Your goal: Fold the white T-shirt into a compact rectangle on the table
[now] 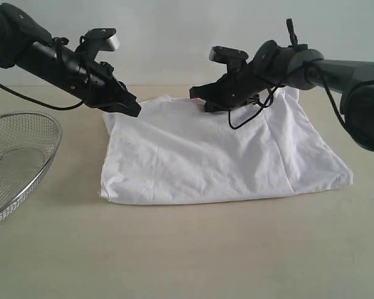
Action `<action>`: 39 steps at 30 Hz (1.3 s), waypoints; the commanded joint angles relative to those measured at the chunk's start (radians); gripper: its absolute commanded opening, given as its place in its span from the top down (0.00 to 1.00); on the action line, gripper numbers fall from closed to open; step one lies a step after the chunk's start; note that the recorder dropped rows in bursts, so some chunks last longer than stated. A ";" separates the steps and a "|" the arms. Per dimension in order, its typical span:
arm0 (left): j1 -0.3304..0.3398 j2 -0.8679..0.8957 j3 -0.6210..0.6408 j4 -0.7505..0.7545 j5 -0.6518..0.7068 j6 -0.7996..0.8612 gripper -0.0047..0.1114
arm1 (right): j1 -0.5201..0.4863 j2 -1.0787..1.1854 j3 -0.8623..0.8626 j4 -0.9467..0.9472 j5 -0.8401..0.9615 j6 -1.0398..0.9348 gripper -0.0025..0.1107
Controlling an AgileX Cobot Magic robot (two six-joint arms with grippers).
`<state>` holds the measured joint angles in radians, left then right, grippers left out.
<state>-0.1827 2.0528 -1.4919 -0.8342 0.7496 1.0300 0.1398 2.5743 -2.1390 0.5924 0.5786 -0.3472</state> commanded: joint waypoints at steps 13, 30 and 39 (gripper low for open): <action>-0.001 -0.002 0.002 -0.014 0.040 -0.010 0.92 | -0.001 -0.001 -0.028 0.116 -0.075 0.042 0.98; -0.001 -0.110 0.016 -0.005 0.320 -0.171 0.92 | -0.006 -0.477 0.485 -0.006 0.086 0.032 0.98; -0.001 -0.190 0.232 -0.092 0.324 -0.213 0.92 | -0.112 -0.801 0.980 0.007 -0.042 -0.036 0.98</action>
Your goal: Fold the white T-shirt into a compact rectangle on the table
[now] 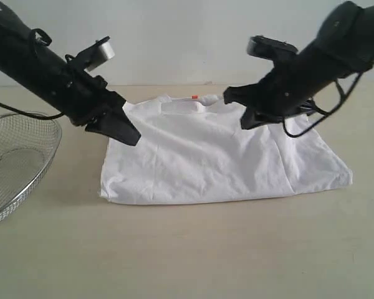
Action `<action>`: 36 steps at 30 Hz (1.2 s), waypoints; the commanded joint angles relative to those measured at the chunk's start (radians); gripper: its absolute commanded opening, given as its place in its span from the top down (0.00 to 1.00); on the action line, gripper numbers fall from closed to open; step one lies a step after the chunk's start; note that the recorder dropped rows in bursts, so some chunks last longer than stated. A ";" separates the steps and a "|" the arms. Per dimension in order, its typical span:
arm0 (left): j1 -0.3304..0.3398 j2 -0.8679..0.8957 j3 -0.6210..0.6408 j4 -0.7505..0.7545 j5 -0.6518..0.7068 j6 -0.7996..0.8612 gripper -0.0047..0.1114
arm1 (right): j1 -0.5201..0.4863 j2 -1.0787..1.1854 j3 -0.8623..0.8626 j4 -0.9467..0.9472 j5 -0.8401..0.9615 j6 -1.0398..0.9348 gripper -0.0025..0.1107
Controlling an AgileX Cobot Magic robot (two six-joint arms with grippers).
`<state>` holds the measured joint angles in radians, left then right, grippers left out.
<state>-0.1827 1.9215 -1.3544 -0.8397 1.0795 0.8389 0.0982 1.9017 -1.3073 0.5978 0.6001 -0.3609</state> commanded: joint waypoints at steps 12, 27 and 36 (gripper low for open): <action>-0.012 -0.160 0.435 -0.521 -0.153 0.037 0.92 | -0.158 -0.215 0.427 0.395 -0.213 -0.182 0.98; -0.147 -0.455 0.765 -0.905 -0.604 0.250 0.92 | -0.158 -0.217 0.648 1.147 -0.170 -0.820 0.98; -0.147 -0.410 0.761 -0.905 -0.656 0.358 0.91 | -0.158 -0.217 0.627 1.147 -0.496 -1.013 0.83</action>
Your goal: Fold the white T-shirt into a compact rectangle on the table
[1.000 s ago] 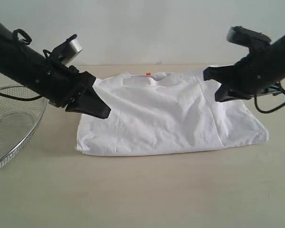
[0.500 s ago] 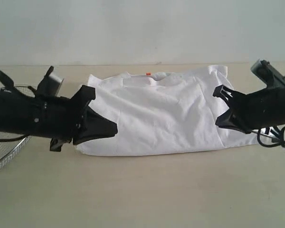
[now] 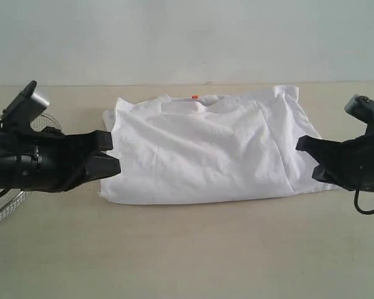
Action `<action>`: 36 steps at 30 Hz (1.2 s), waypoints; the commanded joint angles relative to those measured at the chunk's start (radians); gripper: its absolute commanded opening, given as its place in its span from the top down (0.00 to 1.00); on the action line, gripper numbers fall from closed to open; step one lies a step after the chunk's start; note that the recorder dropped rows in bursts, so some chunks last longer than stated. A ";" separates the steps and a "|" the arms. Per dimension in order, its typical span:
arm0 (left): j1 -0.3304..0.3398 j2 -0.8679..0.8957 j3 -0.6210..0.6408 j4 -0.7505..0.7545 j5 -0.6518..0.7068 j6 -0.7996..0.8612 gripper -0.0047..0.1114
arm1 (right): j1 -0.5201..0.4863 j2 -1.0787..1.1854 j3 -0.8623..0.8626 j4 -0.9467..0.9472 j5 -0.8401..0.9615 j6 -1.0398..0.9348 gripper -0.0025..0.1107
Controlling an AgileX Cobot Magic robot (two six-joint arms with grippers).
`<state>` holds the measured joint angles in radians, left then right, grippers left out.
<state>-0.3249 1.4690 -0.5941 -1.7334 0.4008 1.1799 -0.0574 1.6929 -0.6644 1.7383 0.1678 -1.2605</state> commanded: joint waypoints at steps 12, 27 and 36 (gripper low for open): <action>-0.005 0.188 -0.091 0.107 -0.030 0.031 0.49 | -0.003 -0.005 -0.112 0.006 -0.232 -0.245 0.44; -0.005 0.242 -0.193 0.654 -0.054 -0.408 0.49 | -0.003 -0.005 -0.115 0.006 -0.300 -0.434 0.41; -0.005 0.243 -0.195 0.730 -0.058 -0.410 0.43 | -0.003 0.095 -0.115 0.006 -0.299 -0.398 0.42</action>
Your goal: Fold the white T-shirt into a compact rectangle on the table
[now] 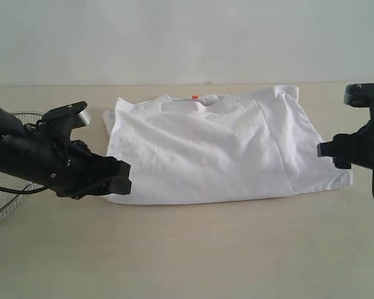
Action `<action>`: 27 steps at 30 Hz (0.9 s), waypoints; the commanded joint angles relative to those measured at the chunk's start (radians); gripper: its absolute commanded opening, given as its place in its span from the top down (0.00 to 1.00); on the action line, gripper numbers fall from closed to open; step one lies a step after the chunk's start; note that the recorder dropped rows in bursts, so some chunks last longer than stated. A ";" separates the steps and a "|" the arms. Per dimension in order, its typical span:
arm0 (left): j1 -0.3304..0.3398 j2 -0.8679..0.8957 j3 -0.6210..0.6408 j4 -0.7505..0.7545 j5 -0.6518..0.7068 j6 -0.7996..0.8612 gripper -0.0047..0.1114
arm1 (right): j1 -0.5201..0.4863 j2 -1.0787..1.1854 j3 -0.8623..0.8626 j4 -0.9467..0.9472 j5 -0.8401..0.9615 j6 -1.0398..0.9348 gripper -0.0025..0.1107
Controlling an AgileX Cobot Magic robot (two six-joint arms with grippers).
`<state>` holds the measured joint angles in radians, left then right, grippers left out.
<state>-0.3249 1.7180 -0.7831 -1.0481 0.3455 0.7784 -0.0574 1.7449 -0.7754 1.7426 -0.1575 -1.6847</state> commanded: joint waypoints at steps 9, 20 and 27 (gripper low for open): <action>-0.005 0.000 -0.025 0.043 -0.042 -0.009 0.38 | -0.003 0.097 -0.026 0.002 0.048 0.033 0.42; -0.005 0.093 -0.025 0.072 -0.086 -0.009 0.38 | -0.003 0.108 -0.026 0.002 0.042 0.030 0.42; -0.005 0.093 -0.031 0.070 -0.131 -0.009 0.38 | -0.003 0.108 -0.026 0.002 0.070 0.030 0.42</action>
<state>-0.3249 1.8112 -0.8023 -0.9833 0.2409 0.7764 -0.0574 1.8537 -0.7961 1.7426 -0.1095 -1.6517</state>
